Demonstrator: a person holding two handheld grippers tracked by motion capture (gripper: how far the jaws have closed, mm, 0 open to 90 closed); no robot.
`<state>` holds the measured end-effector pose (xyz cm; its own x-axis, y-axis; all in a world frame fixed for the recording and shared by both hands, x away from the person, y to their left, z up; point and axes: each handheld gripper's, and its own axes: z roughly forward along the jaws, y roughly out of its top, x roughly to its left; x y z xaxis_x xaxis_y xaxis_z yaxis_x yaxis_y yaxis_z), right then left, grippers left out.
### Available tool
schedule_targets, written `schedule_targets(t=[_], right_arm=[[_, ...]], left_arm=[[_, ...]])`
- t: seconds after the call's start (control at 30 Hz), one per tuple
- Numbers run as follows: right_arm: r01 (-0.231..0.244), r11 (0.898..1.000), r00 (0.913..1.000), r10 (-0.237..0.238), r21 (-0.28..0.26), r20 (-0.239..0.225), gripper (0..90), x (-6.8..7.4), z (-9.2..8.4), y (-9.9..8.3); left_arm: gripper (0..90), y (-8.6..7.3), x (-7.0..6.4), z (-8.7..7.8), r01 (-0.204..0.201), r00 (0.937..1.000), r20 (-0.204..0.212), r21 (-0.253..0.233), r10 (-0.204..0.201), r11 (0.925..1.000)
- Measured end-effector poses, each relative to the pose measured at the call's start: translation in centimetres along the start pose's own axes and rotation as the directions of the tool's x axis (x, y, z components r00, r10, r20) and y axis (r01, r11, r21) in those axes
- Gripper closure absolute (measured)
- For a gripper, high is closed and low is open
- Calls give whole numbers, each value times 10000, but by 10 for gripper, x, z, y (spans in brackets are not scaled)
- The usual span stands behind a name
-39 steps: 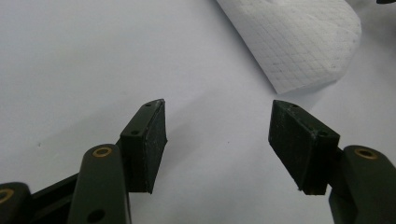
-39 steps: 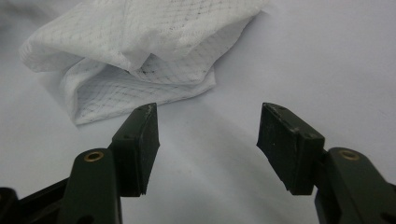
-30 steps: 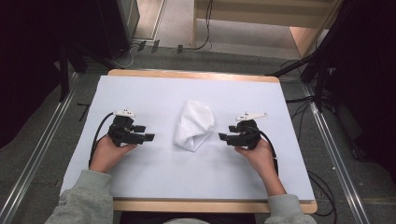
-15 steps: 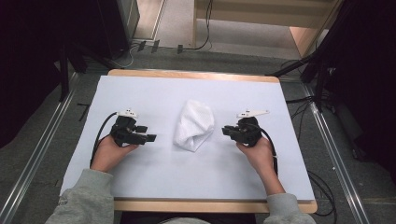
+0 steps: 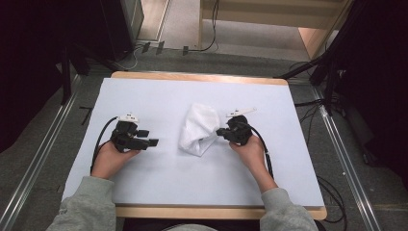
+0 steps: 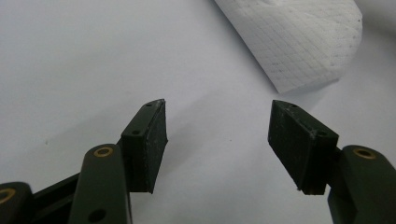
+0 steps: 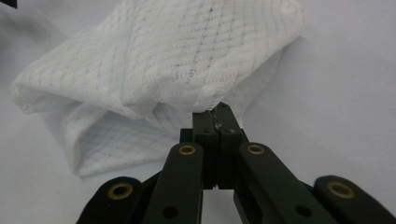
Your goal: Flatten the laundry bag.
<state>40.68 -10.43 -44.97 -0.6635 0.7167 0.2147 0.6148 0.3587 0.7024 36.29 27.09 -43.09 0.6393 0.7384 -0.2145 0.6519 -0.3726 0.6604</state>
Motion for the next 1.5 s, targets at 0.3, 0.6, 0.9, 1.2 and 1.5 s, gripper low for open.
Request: schedule_targets(t=[0.3,0.6,0.9,1.2,1.5], right_arm=[[596,9963,9982,-601,-617,-64,900,12,-5,26],[804,9932,9960,-835,-839,-332,900,21,0,49],[1335,9879,9885,-1383,-784,-604,900,40,20,70],[1736,9824,9776,-1803,-689,-1086,900,62,42,81],[1754,9829,9770,-1809,-568,-1128,893,58,36,80]], left_arm=[[382,-7,0,-8,81,9999,-125,-160,-83,9998],[382,-13,-1,-13,178,9996,-232,-184,-182,9997],[381,-20,-2,-19,349,9988,-325,-308,-359,9989],[379,-24,-2,-23,389,9984,-406,-269,-400,9989],[377,-26,1,-26,543,9976,-420,-362,-558,9979]])
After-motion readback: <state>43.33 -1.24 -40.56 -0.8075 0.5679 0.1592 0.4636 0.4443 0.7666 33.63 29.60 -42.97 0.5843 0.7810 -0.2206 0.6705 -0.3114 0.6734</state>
